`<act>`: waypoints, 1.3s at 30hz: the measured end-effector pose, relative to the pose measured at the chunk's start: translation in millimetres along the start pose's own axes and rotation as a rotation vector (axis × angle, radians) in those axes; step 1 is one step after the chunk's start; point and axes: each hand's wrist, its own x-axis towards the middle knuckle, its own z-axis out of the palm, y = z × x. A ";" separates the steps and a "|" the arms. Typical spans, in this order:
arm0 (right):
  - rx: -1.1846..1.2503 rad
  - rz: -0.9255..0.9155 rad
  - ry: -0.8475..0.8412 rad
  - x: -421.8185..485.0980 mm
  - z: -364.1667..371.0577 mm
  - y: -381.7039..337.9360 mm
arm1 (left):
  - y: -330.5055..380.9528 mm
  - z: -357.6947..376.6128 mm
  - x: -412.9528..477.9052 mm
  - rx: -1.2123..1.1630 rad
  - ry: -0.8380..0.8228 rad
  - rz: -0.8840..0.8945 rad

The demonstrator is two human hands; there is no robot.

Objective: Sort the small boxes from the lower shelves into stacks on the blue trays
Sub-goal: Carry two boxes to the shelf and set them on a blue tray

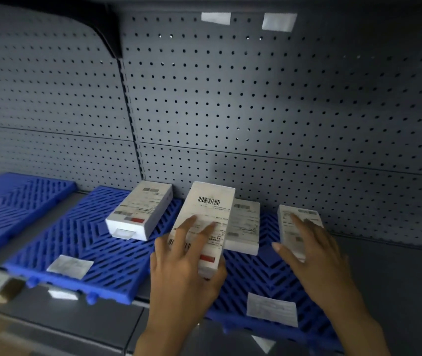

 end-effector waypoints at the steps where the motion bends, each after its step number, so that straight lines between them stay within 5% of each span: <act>1: 0.009 -0.048 -0.009 -0.1 -1.1 -4.3 | -2.0 -4.4 2.7 0.010 0.015 0.001; 10: -0.015 -0.228 -0.055 -1.5 25.5 -67.5 | -56.9 -48.9 30.5 0.083 0.171 -0.036; 19: -0.027 -0.204 0.002 13.6 82.1 -175.3 | -190.5 -87.5 67.2 0.074 0.205 -0.076; 29: 0.013 -0.148 -0.010 19.8 151.4 -283.6 | -312.7 -78.5 88.6 0.066 0.015 -0.087; 39: 0.021 -0.112 0.053 22.5 171.3 -296.8 | -324.7 -48.7 99.4 0.017 -0.064 -0.068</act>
